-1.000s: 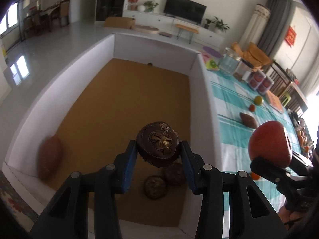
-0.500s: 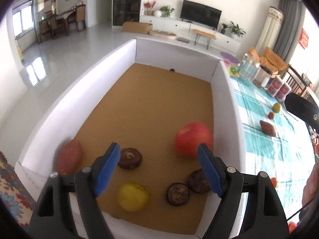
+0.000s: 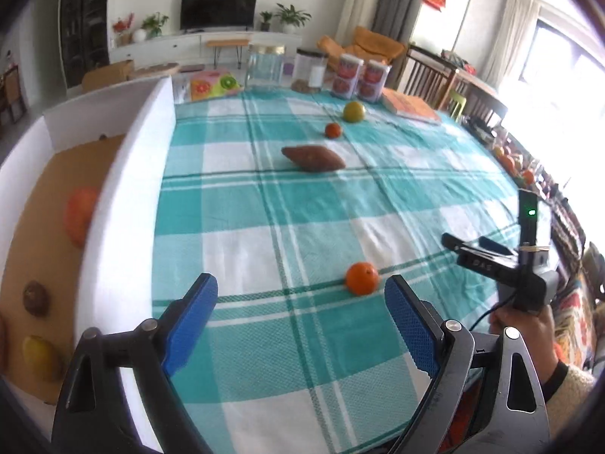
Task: Organize fruits
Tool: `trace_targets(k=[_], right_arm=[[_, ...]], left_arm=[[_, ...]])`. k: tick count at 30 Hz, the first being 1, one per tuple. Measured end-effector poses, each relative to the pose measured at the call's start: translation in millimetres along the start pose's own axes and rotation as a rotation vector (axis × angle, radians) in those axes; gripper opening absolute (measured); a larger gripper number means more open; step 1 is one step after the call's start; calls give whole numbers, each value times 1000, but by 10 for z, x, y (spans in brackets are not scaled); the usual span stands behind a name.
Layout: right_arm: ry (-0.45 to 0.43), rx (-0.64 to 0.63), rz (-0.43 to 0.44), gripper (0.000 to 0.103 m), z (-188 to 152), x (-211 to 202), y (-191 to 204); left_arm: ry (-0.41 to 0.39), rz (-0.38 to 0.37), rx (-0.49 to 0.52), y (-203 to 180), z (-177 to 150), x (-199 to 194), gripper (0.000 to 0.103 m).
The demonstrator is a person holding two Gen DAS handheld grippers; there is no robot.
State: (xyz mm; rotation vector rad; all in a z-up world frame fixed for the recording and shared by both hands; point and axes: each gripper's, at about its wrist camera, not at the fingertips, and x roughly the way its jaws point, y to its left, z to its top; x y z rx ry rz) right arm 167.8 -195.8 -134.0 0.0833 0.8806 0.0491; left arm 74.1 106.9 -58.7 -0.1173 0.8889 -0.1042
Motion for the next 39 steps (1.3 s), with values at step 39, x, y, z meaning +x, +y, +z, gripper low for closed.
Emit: trace_targets(k=[39], right_arm=[[9,58,6,103,-62,40,-29]], left_arm=[[23,-9,144,-657,-140,854,73]])
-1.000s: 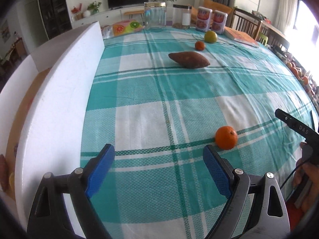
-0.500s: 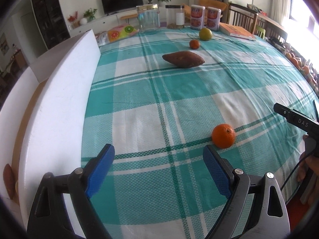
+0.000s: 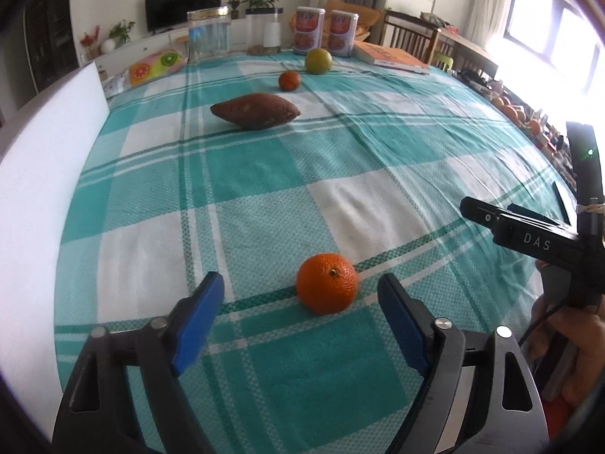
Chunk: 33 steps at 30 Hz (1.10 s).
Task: Organize fruits
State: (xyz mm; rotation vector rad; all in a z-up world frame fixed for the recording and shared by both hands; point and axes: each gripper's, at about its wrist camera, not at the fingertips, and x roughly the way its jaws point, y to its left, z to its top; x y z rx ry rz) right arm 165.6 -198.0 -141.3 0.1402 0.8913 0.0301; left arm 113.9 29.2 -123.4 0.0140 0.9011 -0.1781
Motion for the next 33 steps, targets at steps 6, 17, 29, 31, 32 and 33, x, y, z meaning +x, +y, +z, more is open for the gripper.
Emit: trace_targets(k=[6,17,29,31,32,33], right_arm=[[0,0,0,103,1,0,-2],[1,0,-1,103,2,1,-3],[9,-17,-17,103,-8,16,26],[12,-23,-24,103,-11,22,35],[14,-26,-27,103,-12,24,43],[15,-28,-29,103,-11,27,45]], left_arm=[[-6,23,48,11,-28,29,33],[-20,98,-92,678,244,277,40],[11,171,-81,647,225,382,97],[11,171,-81,648,225,381,97],[11,170,-81,648,225,381,97],[11,170,-81,648,225,381,97]])
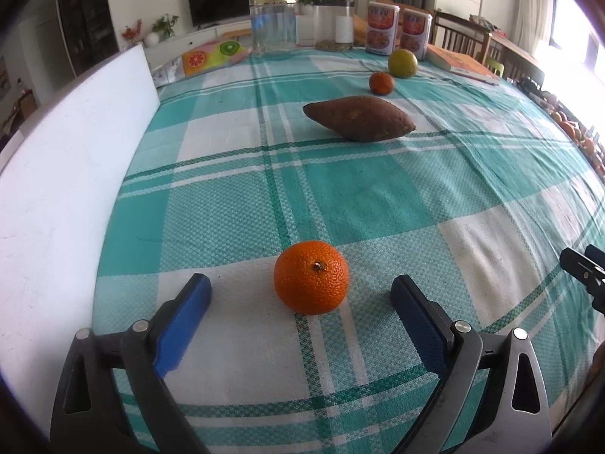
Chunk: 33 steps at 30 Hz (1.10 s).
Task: Organize fruits
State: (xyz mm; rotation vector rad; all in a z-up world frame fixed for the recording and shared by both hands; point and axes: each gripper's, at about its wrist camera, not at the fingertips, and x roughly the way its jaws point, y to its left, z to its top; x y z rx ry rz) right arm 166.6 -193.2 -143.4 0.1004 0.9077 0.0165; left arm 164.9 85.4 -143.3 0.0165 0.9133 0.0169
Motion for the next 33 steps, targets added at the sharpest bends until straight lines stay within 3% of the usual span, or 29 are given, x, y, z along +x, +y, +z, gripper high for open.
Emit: trace_targets(k=[30,33], right_arm=[[24,-43,-44,103,1,33,66],[48,-112,-22,103,29,68,129]], left_arm=[[0,0,0,7,1,1,97],[0,0,0,8,1,1,97]])
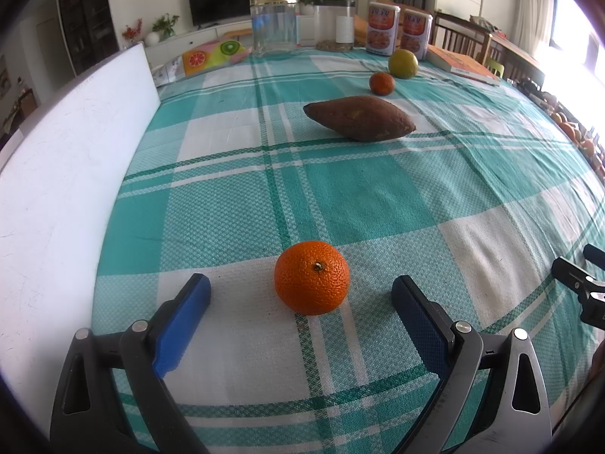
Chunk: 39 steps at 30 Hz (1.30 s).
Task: Organize fruits
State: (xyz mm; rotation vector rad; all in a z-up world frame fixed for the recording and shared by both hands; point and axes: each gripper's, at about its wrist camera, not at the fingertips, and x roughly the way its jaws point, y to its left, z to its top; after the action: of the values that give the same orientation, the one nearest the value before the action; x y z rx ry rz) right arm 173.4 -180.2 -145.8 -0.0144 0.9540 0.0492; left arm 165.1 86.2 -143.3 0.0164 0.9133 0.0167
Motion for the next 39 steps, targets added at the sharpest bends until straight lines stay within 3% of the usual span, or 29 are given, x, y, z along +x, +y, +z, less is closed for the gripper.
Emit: trace_targets(k=[3,9,12,16,17,19,20,21,22,26,33,36,39], right_arm=[[28,-69,84,103,208,51,144],[-66,-276,222,103,980,52,993],[-18,-375,251,102,1265,304,1477],[74,-486,245,100,1384,665,1967],[99,-504,240,96,1380,747,2041],[146,-518,234,76,1364,880,2119],[149,-492,248,64,1372,894,2100],[148,-455,253,44,1383,895,2054],[157,-424,266,42,1379,895,2007],[146,-341,282,41,1267,820,1763],[147,-100,330,41,924,522,820],[137,17,312,41,748,380,358],[70,99,212,41,555,200,4]], left_arm=[[0,0,0,0,1,1,97],[0,0,0,1,2,3,98],[0,0,0,0,3,4,98],[0,0,0,1,4,5,98],[0,0,0,3,3,5,98],[0,0,0,2,4,6,98],[0,0,0,4,3,5,98],[0,0,0,2,3,7,98],[0,0,0,2,4,5,98],[-1,0,0,0,-5,-3,98],[0,0,0,1,-2,-1,98],[0,0,0,1,-2,0,98],[0,2,0,3,-4,-1,98]])
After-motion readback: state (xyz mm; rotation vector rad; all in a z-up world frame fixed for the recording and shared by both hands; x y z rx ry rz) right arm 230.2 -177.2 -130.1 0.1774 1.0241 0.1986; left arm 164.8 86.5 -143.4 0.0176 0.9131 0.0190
